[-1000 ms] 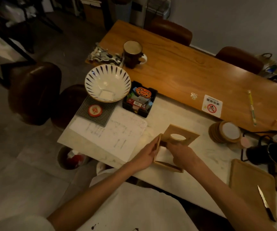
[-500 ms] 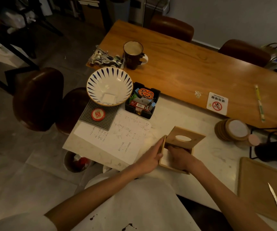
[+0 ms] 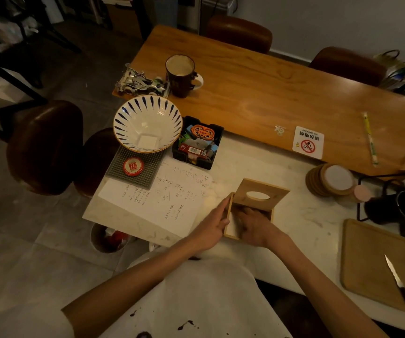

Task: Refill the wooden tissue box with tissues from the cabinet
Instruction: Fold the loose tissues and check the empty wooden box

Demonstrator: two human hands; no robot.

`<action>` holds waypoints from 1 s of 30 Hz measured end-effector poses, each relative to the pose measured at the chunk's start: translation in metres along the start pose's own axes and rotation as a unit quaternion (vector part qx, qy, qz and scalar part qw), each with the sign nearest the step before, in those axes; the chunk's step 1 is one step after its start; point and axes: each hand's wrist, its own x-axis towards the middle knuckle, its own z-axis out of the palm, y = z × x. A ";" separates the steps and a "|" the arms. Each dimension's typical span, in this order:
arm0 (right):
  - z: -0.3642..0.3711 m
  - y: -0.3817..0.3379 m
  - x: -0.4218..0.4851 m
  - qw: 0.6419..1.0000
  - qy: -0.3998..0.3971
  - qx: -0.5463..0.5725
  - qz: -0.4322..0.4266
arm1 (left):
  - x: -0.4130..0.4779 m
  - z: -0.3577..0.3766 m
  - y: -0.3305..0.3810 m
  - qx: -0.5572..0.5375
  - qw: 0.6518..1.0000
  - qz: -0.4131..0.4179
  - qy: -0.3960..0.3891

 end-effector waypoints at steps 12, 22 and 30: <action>0.006 0.018 -0.043 0.959 0.162 0.234 -0.002 | -0.007 0.005 0.018 0.091 0.995 -0.002 0.036; 0.031 0.017 -0.020 0.951 0.171 0.164 0.198 | 0.045 0.018 0.049 0.331 0.925 -0.185 -0.034; 0.033 0.011 -0.013 0.939 0.175 0.142 0.260 | 0.049 0.029 0.042 0.340 0.914 -0.217 0.036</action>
